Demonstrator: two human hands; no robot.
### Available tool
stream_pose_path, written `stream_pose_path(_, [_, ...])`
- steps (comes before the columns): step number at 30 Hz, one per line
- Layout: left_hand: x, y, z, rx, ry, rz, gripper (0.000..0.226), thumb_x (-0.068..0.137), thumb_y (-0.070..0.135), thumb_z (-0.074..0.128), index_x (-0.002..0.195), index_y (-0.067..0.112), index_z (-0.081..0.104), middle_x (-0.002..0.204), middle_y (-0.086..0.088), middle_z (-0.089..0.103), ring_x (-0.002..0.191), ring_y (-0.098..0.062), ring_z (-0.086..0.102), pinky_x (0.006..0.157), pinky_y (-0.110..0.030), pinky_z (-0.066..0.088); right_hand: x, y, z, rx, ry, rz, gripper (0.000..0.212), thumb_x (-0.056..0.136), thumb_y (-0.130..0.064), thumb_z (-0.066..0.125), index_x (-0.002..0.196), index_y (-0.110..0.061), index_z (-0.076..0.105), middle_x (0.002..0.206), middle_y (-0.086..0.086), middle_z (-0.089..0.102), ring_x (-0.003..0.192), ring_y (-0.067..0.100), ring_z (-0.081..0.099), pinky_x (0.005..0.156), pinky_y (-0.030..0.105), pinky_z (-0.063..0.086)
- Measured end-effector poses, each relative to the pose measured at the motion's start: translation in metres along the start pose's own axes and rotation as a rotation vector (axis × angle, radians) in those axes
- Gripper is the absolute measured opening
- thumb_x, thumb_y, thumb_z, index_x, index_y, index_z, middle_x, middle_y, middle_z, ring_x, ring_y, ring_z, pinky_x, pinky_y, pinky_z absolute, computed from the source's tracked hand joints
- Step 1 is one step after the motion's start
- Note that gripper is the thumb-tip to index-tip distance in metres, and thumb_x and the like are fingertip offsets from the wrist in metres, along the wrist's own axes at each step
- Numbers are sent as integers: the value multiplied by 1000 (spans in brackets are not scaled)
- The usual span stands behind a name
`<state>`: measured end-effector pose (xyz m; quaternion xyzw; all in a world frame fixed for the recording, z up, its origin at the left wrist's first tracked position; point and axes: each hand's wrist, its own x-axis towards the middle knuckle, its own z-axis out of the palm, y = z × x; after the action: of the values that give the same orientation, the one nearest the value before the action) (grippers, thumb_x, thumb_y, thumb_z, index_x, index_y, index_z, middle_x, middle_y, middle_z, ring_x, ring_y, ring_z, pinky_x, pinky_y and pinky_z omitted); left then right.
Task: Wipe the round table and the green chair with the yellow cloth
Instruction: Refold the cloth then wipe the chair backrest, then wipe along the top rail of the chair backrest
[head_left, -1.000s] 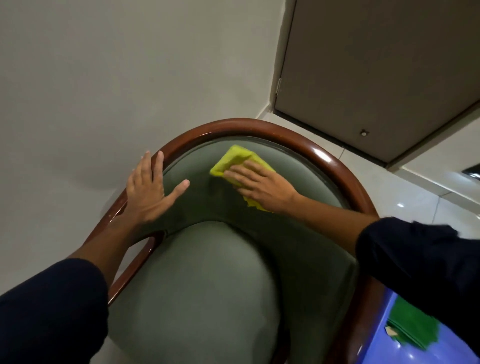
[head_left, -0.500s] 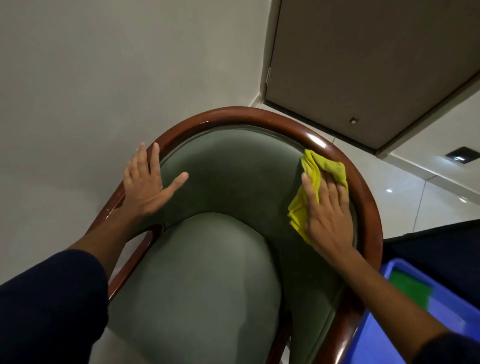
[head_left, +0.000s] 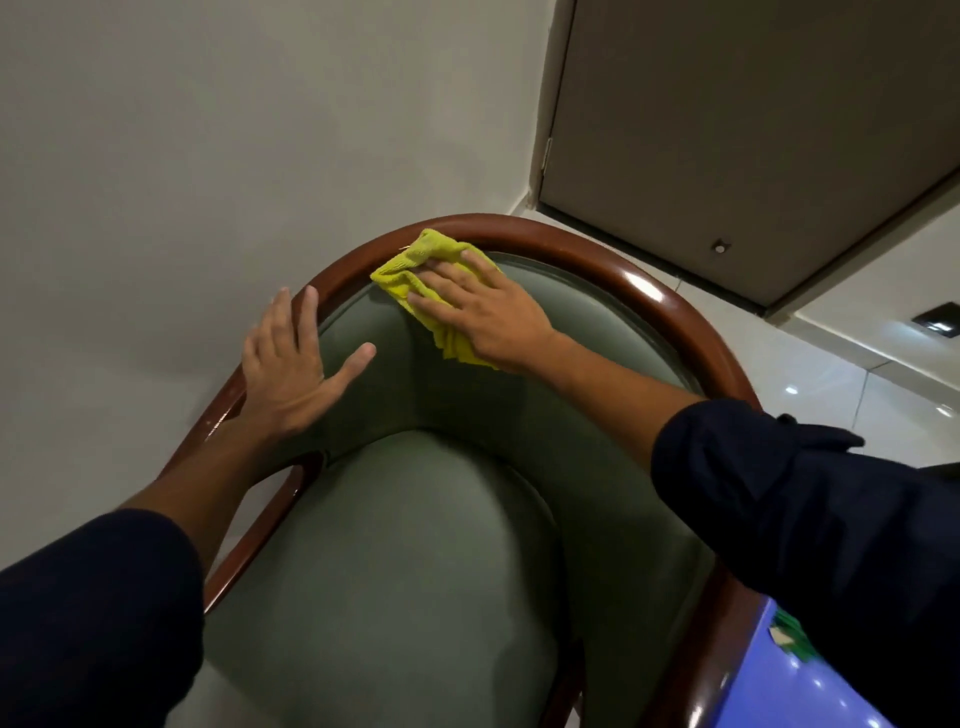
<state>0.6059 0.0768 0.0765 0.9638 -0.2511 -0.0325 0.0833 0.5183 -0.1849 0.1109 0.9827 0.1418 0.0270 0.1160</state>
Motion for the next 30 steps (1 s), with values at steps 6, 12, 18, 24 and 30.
stream_pose_path(6, [11,-36,-7,-40,-209,-109,110,68,96,7,154,31,-15,166,-9,-13,153,-29,-9,120,-56,-1,-67,-5,-15,136,-4,346,54,95,-29,46,146,-15,35,152,15,40,142,29,36,122,40,12])
stream_pose_path(12, [-53,5,-29,-4,-193,-132,95,86,81,15,157,21,-3,166,-15,-1,154,-29,-4,122,-51,1,-204,-46,-42,288,-126,623,62,89,-33,27,146,-8,36,150,22,40,139,35,39,118,44,22])
stream_pose_path(18, [-193,107,-2,-219,-689,-54,49,107,32,26,155,23,22,164,-6,23,152,-20,21,123,-36,9,-253,-142,-63,359,-389,617,51,95,-17,37,144,-5,33,141,26,45,135,37,38,117,43,21])
stream_pose_path(24, [-341,143,-42,-757,-903,-308,52,86,73,42,97,28,67,90,8,73,76,-3,65,63,-19,46,-276,-232,-100,913,-495,591,36,95,-26,37,124,-11,52,126,17,63,119,35,56,97,39,40])
stream_pose_path(30, [-375,133,-67,-1125,-785,-462,48,79,42,77,119,19,64,94,5,78,81,-9,74,64,-25,56,-288,-259,-123,1842,-54,1126,19,100,-4,45,116,-6,54,121,25,60,107,33,60,98,51,48])
